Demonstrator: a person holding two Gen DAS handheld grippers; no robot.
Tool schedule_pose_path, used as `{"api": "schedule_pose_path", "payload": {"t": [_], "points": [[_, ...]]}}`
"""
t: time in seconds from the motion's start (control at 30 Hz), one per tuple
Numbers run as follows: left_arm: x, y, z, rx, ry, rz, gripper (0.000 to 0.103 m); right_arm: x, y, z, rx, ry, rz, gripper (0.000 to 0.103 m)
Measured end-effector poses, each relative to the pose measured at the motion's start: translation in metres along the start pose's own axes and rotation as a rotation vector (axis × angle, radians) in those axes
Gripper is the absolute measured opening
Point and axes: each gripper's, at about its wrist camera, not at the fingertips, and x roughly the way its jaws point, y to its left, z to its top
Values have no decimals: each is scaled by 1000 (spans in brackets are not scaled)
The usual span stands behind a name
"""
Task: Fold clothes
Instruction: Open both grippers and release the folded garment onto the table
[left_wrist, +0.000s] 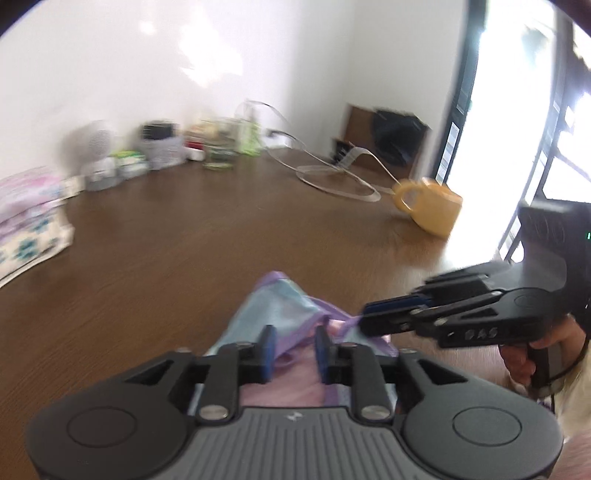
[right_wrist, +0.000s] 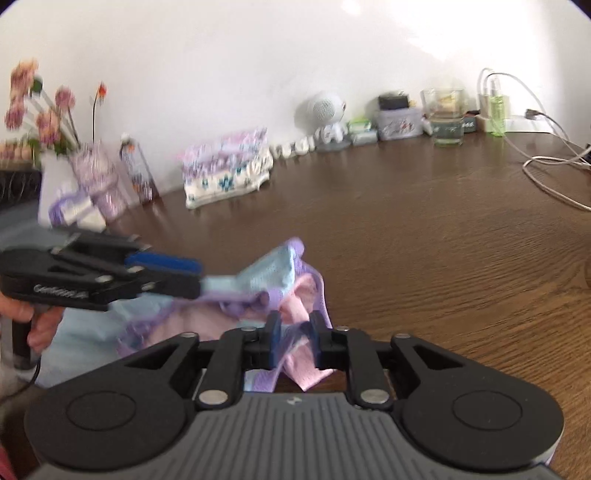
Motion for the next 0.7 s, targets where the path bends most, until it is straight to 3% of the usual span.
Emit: {"api": "schedule_pose_path", "payload": {"t": [0.07,0.23,0.3,0.33,0.37,0.47,0.57,0.67,0.7], "points": [[-19,10,-9,-51,-4,52,26,0,3,5,-5,-20,7,37],[-42,24,-36,-140,14,131,26,19,17,20,-75,0,1,39],[-46,27,-44,-169,17,137,26,31,22,22,-98,36,-6,35],[-49,29,-48,-187,14,131,26,36,23,23,-106,52,-1,14],[-51,30,-51,-202,11,126,26,37,24,23,-110,60,3,4],[-58,33,-56,-225,-2,106,29,34,30,22,-127,57,2,4],[-56,29,-56,-200,-9,75,40,27,35,22,-165,52,-23,4],[-47,20,-56,-126,7,90,37,26,37,20,-193,70,-53,4],[-44,17,-56,-101,16,98,32,26,38,19,-191,73,-56,4]]}}
